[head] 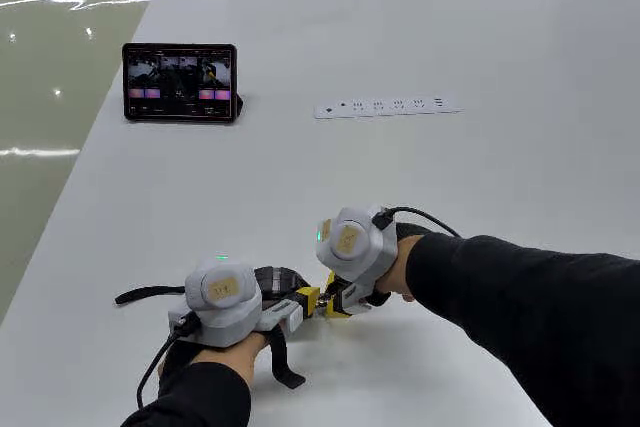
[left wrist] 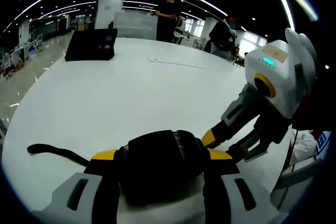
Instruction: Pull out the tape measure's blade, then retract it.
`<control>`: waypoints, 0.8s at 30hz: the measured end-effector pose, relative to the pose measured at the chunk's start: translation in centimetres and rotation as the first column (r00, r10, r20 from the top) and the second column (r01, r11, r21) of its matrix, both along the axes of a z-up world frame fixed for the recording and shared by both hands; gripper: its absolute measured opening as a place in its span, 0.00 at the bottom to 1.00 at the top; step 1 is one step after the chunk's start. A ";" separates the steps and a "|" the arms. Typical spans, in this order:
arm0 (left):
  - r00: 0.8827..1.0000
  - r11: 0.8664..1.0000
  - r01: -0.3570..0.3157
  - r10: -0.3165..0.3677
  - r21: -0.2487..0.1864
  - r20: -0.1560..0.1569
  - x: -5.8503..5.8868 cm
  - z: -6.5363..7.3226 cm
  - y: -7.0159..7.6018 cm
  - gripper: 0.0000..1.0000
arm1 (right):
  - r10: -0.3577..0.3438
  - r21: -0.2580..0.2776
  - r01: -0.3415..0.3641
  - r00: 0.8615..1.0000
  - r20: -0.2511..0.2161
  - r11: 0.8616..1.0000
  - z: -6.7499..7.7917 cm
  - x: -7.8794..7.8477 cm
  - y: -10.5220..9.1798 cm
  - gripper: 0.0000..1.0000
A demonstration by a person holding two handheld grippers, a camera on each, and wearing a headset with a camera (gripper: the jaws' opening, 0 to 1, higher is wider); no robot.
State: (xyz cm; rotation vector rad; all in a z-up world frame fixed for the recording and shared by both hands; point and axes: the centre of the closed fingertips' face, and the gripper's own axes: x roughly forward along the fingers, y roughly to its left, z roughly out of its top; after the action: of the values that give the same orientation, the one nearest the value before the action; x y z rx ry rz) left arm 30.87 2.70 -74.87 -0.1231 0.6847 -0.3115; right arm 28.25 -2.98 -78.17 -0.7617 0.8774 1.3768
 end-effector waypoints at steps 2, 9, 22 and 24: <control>1.000 1.000 0.000 0.000 0.000 -0.001 0.0 0.0 0.0 0.60 | 0.001 0.002 -0.001 1.000 0.001 1.000 0.0 0.0 0.1 0.11; 1.000 1.000 0.000 0.000 -0.001 -0.002 0.0 0.0 0.0 0.60 | -0.003 0.013 0.003 1.000 -0.002 1.000 0.0 0.0 0.6 0.11; 1.000 1.000 0.000 0.000 -0.001 -0.002 0.0 0.0 0.0 0.60 | -0.002 0.032 0.002 1.000 -0.001 0.999 0.0 0.0 1.4 0.11; 1.000 1.000 -0.001 0.001 -0.001 -0.002 0.0 0.0 0.0 0.60 | -0.003 0.034 0.003 1.000 -0.003 0.999 0.0 0.0 1.4 0.11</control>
State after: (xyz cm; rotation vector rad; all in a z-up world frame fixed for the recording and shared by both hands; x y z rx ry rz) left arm 30.84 2.71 -74.88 -0.1242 0.6862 -0.3112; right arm 28.22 -1.58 -78.17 -0.7318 0.8556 1.3872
